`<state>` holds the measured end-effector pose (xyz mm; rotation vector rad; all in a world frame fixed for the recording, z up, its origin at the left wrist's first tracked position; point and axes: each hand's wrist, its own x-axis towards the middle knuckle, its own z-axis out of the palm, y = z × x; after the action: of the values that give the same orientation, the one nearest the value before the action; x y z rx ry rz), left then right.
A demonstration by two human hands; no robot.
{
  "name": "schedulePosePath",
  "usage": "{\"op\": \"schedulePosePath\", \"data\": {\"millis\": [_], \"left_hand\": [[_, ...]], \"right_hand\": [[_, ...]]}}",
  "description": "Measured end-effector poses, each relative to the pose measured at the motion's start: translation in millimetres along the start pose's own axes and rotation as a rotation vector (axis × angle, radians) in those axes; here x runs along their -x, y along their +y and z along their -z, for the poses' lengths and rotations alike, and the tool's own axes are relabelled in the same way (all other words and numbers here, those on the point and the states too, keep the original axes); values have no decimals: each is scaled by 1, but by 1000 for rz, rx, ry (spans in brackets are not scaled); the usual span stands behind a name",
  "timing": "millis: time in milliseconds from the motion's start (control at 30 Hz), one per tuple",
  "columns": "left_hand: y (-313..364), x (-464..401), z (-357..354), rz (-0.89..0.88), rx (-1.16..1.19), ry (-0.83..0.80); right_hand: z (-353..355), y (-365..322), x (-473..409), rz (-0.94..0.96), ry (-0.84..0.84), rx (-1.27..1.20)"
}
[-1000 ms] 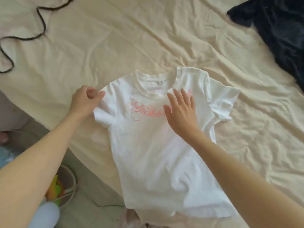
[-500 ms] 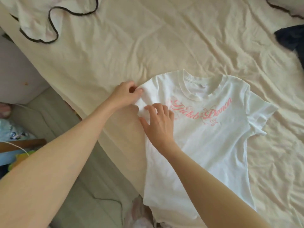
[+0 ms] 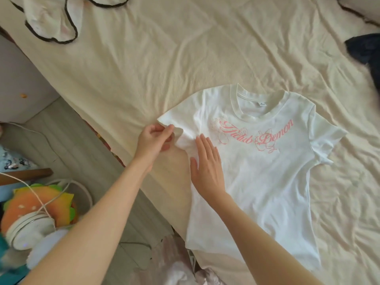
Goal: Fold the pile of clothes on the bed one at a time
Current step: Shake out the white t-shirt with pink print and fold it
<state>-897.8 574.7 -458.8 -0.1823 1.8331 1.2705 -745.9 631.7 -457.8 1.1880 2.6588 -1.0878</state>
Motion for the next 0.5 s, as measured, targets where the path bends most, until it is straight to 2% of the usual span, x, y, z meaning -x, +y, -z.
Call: {"op": "schedulePosePath", "data": {"millis": [67,133,267,333,500], "left_hand": [[-14,15,-8,-154,-57,42],[-26,25,-16,-274,-199,14],[-34,29,-24,-358,-376,73],[-32,28,-25,-305,-353,94],[-35,35,-18,-38,-34,45]], "right_hand": [[-1,2,8,-15,2,-37],[-1,5,11,2,-25,-13],[0,7,9,27,-71,57],[4,9,5,39,-61,94],[15,6,-10,118,30,142]]}}
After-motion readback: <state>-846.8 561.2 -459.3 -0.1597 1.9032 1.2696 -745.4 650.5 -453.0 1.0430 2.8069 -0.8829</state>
